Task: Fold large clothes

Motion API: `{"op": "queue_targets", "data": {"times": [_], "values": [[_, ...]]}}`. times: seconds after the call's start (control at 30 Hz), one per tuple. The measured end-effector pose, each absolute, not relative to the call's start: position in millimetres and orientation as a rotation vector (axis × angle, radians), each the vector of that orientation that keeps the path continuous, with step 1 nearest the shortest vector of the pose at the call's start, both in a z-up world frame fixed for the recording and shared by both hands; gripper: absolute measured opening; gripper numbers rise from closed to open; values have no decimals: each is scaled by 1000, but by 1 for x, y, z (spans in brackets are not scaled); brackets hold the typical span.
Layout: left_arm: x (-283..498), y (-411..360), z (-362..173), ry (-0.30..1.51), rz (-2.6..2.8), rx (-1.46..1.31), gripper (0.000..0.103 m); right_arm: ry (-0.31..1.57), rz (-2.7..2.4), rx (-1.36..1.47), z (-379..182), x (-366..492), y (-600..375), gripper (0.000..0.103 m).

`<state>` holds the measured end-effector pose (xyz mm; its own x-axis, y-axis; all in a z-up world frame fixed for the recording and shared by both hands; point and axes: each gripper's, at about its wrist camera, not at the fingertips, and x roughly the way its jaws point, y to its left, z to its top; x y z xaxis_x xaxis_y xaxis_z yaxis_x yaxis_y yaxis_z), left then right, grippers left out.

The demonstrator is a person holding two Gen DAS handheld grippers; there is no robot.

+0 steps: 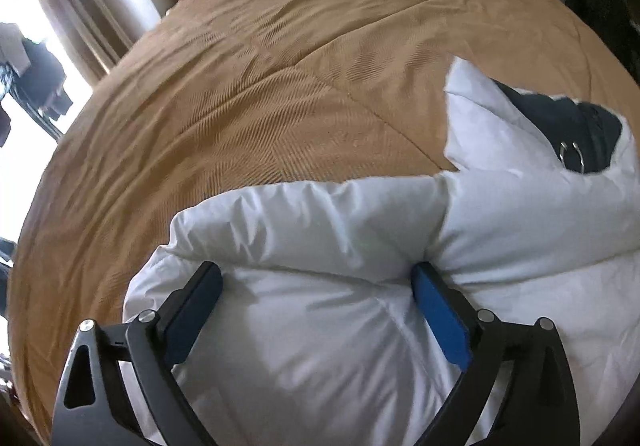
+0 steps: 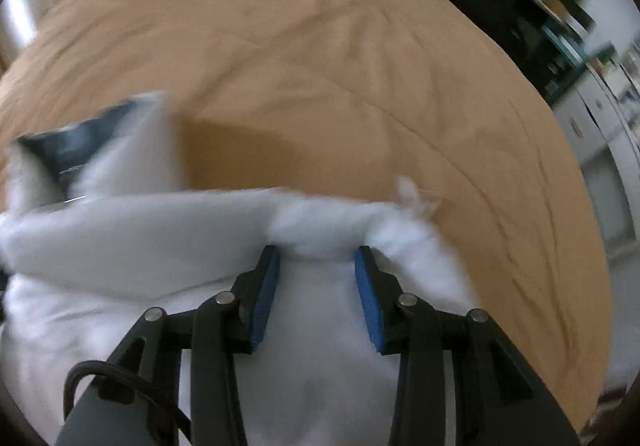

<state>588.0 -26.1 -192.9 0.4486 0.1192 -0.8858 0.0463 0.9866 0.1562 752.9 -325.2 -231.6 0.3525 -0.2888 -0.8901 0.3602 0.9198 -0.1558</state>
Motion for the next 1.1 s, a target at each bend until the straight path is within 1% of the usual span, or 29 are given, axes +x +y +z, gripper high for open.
{"op": "queue_targets", "data": {"times": [0.1, 0.13, 0.17, 0.2, 0.23, 0.27, 0.3, 0.33, 0.4, 0.5, 0.6, 0.7, 0.77, 0.8, 0.83, 0.87, 0.9, 1.0, 1.1], "values": [[600, -18, -193, 1102, 106, 176, 96, 1152, -573, 92, -236, 754, -366, 39], [605, -14, -190, 1107, 119, 178, 94, 1158, -576, 137, -237, 752, -378, 39], [608, -11, -183, 1095, 146, 190, 89, 1162, -572, 175, -236, 750, -385, 40], [611, -8, -174, 1075, 181, 208, 77, 1165, -578, 202, -234, 748, -393, 40], [614, -6, -162, 1056, 207, 213, 70, 1151, -588, 210, -229, 745, -397, 40], [614, -3, -146, 1036, 199, 172, 71, 1126, -581, 218, -223, 743, -397, 39], [611, -3, -129, 1011, 150, 99, 73, 1087, -550, 243, -213, 739, -395, 39], [609, -5, -121, 1000, 109, 53, 76, 1042, -484, 288, -200, 740, -386, 39], [607, -23, -113, 1019, 18, 0, 77, 988, -333, 357, -183, 747, -361, 39], [608, -65, -137, 1108, -72, 70, 77, 1021, -143, 333, -179, 773, -296, 39], [610, -83, -176, 1161, -37, 158, 77, 1115, -71, 268, -205, 797, -247, 39], [623, -65, -196, 1177, 29, 88, 88, 1156, -132, 230, -234, 817, -238, 37], [635, -49, -199, 1183, 87, 76, 88, 1172, -139, 240, -244, 828, -248, 34], [636, -43, -198, 1185, 120, 82, 86, 1178, -139, 244, -246, 833, -254, 29], [637, -33, -191, 1183, 135, 66, 77, 1179, -154, 244, -246, 835, -266, 24], [634, -28, -183, 1180, 130, 35, 72, 1179, -189, 237, -243, 837, -275, 16], [628, -21, -172, 1172, 113, 0, 66, 1165, -218, 232, -237, 834, -280, 16], [586, -6, -137, 1101, 26, -75, 68, 1043, -241, 212, -199, 809, -297, 18], [530, -5, -127, 1060, -19, -46, 70, 980, -169, 190, -172, 759, -294, 21]]}}
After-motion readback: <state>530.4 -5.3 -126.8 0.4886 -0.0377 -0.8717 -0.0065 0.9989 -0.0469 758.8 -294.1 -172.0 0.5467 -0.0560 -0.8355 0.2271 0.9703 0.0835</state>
